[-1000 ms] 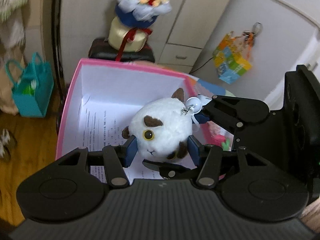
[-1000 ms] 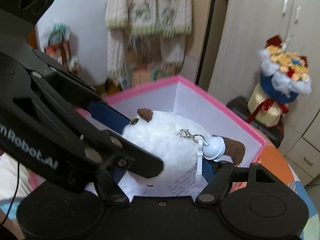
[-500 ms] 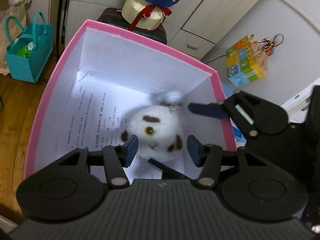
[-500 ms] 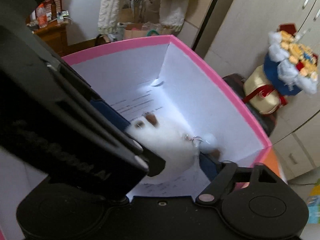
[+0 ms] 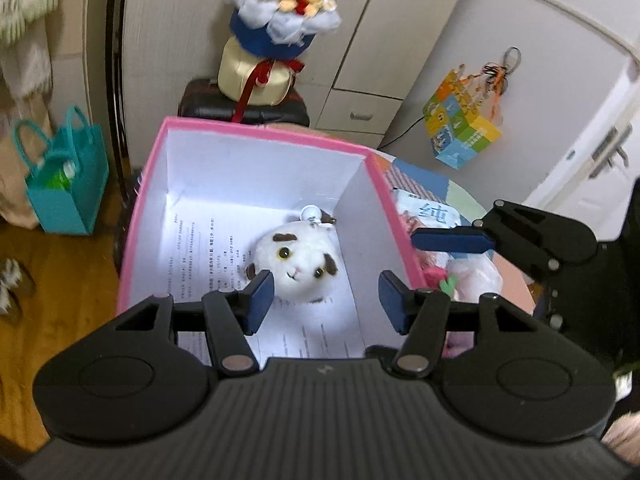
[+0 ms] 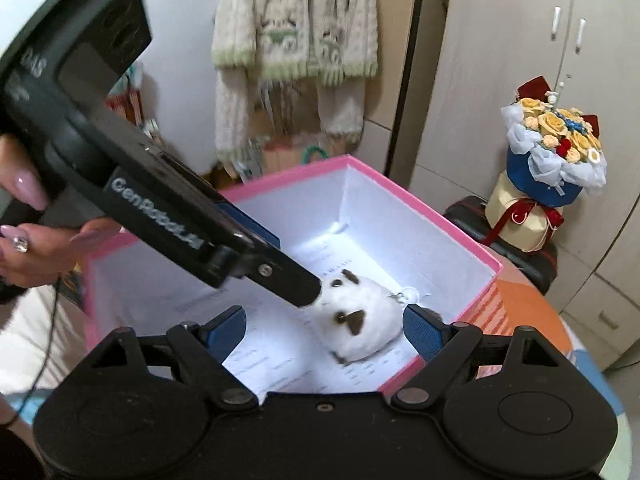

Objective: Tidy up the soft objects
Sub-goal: 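Open the left gripper to release the cat and withdraw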

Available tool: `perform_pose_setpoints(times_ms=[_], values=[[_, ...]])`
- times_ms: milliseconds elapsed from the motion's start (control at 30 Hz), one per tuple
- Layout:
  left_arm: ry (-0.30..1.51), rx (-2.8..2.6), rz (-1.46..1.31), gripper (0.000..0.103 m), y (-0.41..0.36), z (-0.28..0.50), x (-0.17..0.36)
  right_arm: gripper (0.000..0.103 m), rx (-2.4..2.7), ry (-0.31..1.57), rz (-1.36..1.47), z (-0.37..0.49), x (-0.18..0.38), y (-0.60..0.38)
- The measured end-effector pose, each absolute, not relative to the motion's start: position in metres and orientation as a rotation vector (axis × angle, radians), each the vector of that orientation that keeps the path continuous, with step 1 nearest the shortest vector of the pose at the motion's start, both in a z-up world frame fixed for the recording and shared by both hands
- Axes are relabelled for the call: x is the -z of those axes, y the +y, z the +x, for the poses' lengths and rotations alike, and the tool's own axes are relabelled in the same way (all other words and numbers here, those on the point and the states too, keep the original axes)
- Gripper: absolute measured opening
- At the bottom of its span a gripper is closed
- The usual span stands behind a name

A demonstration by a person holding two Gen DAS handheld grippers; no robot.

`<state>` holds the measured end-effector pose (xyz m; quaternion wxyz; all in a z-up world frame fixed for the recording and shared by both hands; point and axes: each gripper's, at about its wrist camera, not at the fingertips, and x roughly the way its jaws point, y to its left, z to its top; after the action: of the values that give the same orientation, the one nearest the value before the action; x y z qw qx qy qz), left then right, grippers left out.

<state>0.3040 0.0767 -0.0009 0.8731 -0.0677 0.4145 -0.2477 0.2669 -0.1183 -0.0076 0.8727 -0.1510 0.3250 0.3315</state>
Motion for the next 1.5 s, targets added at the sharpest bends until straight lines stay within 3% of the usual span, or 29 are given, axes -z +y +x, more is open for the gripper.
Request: perform_pose_setpoints(times_ms=[367, 667, 967, 1500], values=[[0.773, 0.564, -0.013, 0.058, 0.072, 0.216, -0.053, 0.089, -0.697, 0.614, -0.259, 0.201, -0.028, -0.148], [0.758, 0.655, 0.075, 0.058, 0.051, 0.155, -0.066, 0.089, -0.672, 0.595, -0.228, 0.139, -0.043, -0.178], [0.816, 0.784, 0.17, 0.059, 0.003, 0.123, -0.049, 0.09, -0.597, 0.61, -0.206, 0.098, -0.026, -0.223], [0.871, 0.862, 0.232, 0.059, -0.075, 0.135, 0.007, 0.09, -0.525, 0.688, -0.227, 0.077, 0.039, -0.255]])
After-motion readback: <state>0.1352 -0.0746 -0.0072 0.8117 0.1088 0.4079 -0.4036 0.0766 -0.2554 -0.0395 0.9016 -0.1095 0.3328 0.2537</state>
